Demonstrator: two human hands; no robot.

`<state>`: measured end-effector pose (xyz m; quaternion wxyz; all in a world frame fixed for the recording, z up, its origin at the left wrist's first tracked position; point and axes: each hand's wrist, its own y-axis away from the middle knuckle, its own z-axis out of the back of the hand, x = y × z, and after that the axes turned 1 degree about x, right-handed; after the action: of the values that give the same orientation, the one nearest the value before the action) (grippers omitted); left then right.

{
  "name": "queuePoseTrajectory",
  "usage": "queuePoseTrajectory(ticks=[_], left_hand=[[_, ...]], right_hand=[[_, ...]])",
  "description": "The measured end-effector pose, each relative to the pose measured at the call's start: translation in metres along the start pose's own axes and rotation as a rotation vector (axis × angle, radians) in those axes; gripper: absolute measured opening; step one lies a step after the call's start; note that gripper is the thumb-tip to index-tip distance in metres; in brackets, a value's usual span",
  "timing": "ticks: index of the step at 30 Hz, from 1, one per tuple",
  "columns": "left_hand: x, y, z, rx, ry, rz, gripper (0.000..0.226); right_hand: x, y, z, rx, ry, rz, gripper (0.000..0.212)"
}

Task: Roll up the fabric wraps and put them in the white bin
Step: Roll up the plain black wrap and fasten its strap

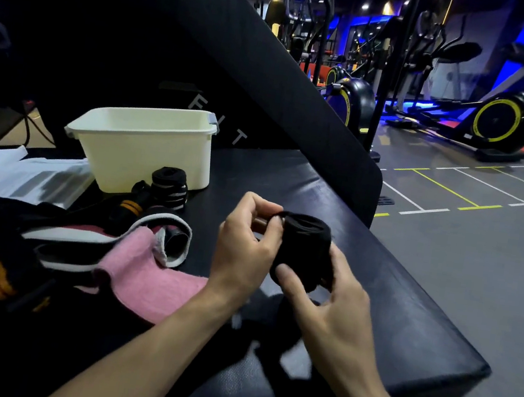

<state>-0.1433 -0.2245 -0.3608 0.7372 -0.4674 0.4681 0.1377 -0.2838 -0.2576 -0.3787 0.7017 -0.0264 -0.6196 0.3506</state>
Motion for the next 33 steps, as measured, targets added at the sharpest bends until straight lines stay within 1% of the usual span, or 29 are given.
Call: queuePoseTrajectory(ticks=[4,6,8,14,16,18,20,21,23,26,29,31,33], left_hand=[[0.001,0.003,-0.004,0.093,0.037,0.037,0.003],[-0.002,0.001,-0.002,0.14,0.123,0.09,0.002],[-0.005,-0.001,0.001,0.197,0.241,0.179,0.011],[-0.005,-0.006,0.008,0.3,0.389,0.442,0.02],[-0.001,-0.008,0.01,0.332,0.4,0.481,0.018],[0.002,-0.009,0.012,0.377,0.392,0.458,0.012],[0.003,-0.009,0.013,0.411,0.356,0.396,0.008],[0.004,-0.008,0.014,0.422,0.322,0.358,0.011],[0.005,-0.008,0.013,0.449,0.267,0.284,0.005],[0.006,-0.009,0.012,0.48,0.205,0.199,0.011],[0.008,-0.01,0.015,0.496,0.157,0.168,0.018],[0.008,-0.01,0.015,0.505,0.137,0.178,0.022],[0.009,-0.01,0.015,0.505,0.127,0.187,0.022]], right_hand=[[-0.005,-0.002,-0.001,-0.044,0.067,0.001,0.048],[-0.007,-0.004,0.003,-0.051,0.081,0.009,0.049],[-0.008,-0.007,0.009,-0.034,0.068,0.018,0.049],[-0.006,-0.005,0.015,0.148,-0.117,0.034,0.054],[-0.004,-0.006,0.02,0.243,-0.165,0.038,0.052],[-0.003,-0.01,0.029,0.378,-0.214,0.039,0.048],[-0.004,-0.014,0.038,0.478,-0.238,0.03,0.045],[-0.007,-0.017,0.042,0.506,-0.227,0.031,0.045],[-0.015,-0.019,0.046,0.531,-0.176,0.031,0.052],[-0.023,-0.019,0.045,0.482,-0.092,0.036,0.066],[-0.026,-0.019,0.039,0.367,-0.123,0.039,0.074],[-0.025,-0.018,0.038,0.299,-0.147,0.056,0.065],[-0.024,-0.017,0.035,0.303,-0.139,0.068,0.053]])
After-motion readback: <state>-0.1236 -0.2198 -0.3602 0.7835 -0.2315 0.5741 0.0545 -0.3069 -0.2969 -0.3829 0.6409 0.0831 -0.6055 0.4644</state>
